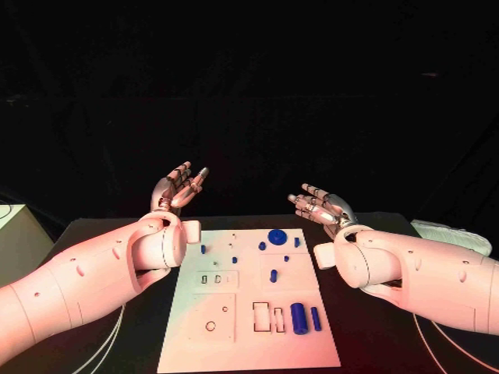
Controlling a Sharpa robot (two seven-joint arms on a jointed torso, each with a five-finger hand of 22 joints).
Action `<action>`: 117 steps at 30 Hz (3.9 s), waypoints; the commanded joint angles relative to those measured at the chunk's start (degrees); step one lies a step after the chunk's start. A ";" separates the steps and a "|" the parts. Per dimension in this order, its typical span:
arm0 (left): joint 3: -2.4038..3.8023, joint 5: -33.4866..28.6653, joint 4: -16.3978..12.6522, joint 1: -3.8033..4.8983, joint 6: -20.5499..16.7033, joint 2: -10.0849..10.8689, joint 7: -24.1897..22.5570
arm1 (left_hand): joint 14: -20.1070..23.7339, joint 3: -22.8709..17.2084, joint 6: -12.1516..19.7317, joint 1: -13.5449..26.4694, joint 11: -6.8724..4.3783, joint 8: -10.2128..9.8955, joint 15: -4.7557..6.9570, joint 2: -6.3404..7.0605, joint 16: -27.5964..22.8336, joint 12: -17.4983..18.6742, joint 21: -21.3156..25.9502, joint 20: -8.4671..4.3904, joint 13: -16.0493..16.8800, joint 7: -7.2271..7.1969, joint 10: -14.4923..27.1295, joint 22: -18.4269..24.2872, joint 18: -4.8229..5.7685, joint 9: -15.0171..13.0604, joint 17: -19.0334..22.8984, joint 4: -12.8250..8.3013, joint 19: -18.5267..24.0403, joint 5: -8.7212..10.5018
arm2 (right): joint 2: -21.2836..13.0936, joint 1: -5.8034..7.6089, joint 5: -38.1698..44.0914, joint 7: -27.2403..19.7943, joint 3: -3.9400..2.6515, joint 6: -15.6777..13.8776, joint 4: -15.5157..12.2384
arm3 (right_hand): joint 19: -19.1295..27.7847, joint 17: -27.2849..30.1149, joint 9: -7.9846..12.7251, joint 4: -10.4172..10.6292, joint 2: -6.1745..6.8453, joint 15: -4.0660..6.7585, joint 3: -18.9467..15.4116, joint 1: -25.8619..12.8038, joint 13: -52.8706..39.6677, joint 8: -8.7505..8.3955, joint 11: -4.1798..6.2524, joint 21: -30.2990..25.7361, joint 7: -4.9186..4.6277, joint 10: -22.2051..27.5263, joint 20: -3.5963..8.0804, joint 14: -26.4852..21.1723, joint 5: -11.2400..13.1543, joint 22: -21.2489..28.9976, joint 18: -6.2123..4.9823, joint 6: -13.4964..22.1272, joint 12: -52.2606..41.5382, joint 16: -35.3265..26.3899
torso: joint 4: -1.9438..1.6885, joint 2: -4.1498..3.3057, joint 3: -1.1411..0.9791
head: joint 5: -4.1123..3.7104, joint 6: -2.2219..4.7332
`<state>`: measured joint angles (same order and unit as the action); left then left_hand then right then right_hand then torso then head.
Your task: Assemble the parts on the task board
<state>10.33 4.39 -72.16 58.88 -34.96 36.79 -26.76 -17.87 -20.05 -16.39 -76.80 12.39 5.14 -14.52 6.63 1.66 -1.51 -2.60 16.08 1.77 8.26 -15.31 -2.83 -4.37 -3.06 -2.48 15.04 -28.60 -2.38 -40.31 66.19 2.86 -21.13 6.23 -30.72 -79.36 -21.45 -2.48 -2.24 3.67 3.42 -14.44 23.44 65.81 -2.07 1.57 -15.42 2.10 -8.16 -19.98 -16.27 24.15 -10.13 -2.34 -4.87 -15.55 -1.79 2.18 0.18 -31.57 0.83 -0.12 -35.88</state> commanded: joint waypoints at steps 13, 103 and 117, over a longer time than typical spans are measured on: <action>0.58 3.33 -0.43 -0.38 10.00 2.60 1.56 | -13.41 -1.97 -7.90 -2.75 2.52 3.06 0.90 -0.52 3.53 -1.86 -2.03 0.47 0.98 8.37 -10.61 -1.10 -2.39 -1.71 -2.15 -0.18 -8.55 -0.46 | -0.24 1.51 21.64 2.62 1.30 7.82 5.32 | -23.74 -3.06 -3.22 -7.88 1.59 3.11 4.41 9.85 -1.46 5.20 1.86 6.92 -8.11 -24.67 -0.18 25.11 3.67 -2.72 -4.78 -21.29 -2.43 4.92 | -0.34 -0.34 0.60 | -0.48 -2.44; 1.57 6.90 -27.05 -0.68 24.51 22.63 6.90 | -45.87 -6.53 -33.79 0.50 -4.69 10.44 11.22 3.64 48.45 -5.19 -35.40 -7.66 3.22 3.70 -49.81 -19.46 -5.95 -6.70 -32.57 -6.77 -31.97 -0.45 | 4.46 5.55 96.02 28.54 0.87 16.44 7.65 | -63.42 -53.64 -8.77 -2.08 9.32 13.85 10.41 7.45 -2.01 7.10 9.93 81.46 -1.23 -48.02 9.72 60.02 2.17 -76.61 2.45 -43.63 -2.13 69.78 | -7.24 -10.99 4.60 | -6.27 -3.18; 1.57 7.02 -26.83 -0.72 24.86 22.59 7.62 | -45.62 -6.70 -33.67 0.02 -4.65 10.41 11.19 3.38 48.64 -5.24 -35.58 -7.63 3.25 3.75 -49.60 -19.58 -5.96 -6.73 -32.60 -6.92 -31.77 -0.45 | 4.22 5.53 95.00 29.52 0.86 12.32 6.78 | -63.67 -53.57 -9.90 -0.89 8.14 14.32 11.66 7.15 -2.19 8.29 10.54 81.95 -0.72 -50.40 10.13 59.94 1.59 -77.48 2.59 -45.12 -2.17 70.40 | -7.38 -11.39 4.73 | -6.33 -3.01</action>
<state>11.84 11.15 -98.95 58.18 -11.28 59.49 -19.36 -63.83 -26.88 -50.58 -76.66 7.48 15.76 -3.32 10.48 50.04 -6.37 -37.91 8.39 4.96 11.95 -65.24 -22.34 -10.17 -9.73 -35.03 8.15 -60.80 -2.60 -36.05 71.74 98.08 7.66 7.10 -16.43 -72.40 -84.01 -56.09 -12.05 2.70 12.12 -0.41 35.01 72.89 -4.17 9.54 -4.87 83.75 -8.77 -70.11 -6.36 84.02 -8.32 -74.91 -2.63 -60.25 -3.70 72.39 -7.17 -42.84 5.52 -6.45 -38.95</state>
